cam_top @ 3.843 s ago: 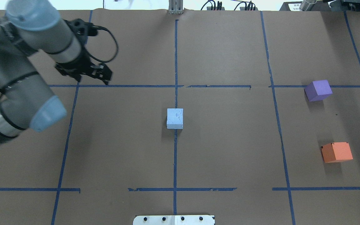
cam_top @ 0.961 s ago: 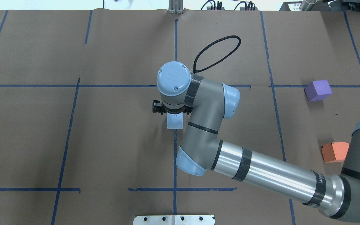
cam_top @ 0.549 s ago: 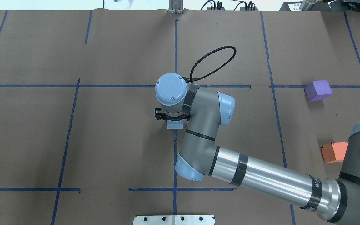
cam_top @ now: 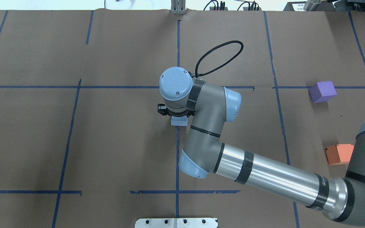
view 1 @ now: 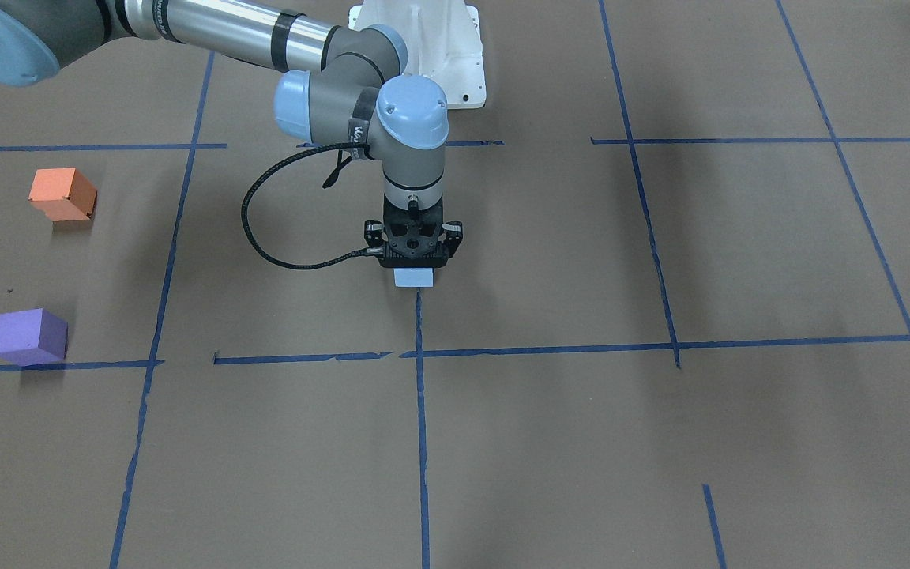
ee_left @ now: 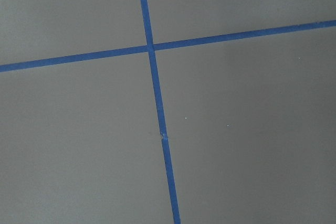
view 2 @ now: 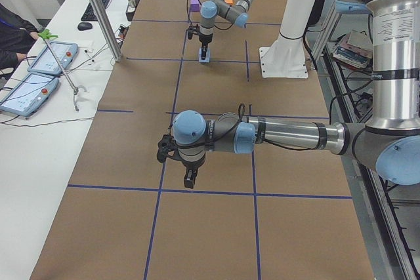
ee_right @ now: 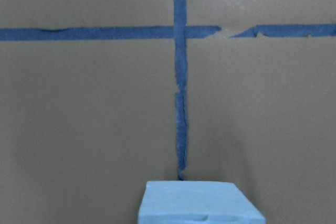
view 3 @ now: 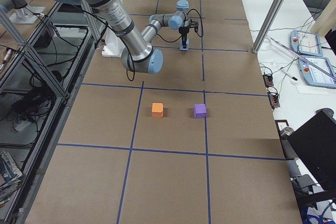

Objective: Place blue block between orange and purple blocks
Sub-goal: 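Close the right gripper on the light blue cube, then carry the light blue cube with the right gripper between purple and orange cubes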

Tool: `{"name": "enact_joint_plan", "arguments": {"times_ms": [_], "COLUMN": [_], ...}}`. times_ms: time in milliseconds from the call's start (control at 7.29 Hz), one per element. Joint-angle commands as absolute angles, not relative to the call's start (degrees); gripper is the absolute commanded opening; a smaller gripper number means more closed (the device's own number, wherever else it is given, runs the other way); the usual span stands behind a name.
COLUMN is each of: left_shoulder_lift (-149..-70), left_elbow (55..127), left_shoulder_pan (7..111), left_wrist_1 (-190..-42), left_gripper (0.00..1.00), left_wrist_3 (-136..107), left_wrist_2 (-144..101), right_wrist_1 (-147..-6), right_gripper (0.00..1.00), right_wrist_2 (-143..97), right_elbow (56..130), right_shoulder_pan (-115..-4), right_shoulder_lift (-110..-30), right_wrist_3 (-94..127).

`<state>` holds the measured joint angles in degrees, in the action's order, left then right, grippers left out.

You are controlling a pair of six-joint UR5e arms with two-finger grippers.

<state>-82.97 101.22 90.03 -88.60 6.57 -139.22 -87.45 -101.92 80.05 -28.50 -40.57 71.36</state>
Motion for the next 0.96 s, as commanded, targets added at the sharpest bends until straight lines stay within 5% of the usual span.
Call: {"name": "enact_joint_plan", "arguments": {"times_ms": [0,412,824], "left_shoulder_lift": [-83.0,-83.1,-83.1], "left_elbow": [101.2,101.2,101.3], "left_shoulder_pan": [90.0,90.0,90.0], "left_wrist_1": [-88.6,-88.6,-88.7], "left_gripper": [1.0,1.0,1.0], "left_wrist_3": [6.6,6.5,6.5], "left_wrist_2": [-139.2,-139.2,-139.3], "right_wrist_1": [-87.5,-86.8,-68.8], "right_gripper": [0.03,0.04,0.05], "right_wrist_2": [-105.5,-112.1,-119.8], "right_elbow": [88.1,101.7,101.9], "right_shoulder_pan": [-34.0,-44.3,-52.6], "right_shoulder_lift": [-49.2,-69.4,-88.7], "right_wrist_3": [70.3,50.6,45.7]}}
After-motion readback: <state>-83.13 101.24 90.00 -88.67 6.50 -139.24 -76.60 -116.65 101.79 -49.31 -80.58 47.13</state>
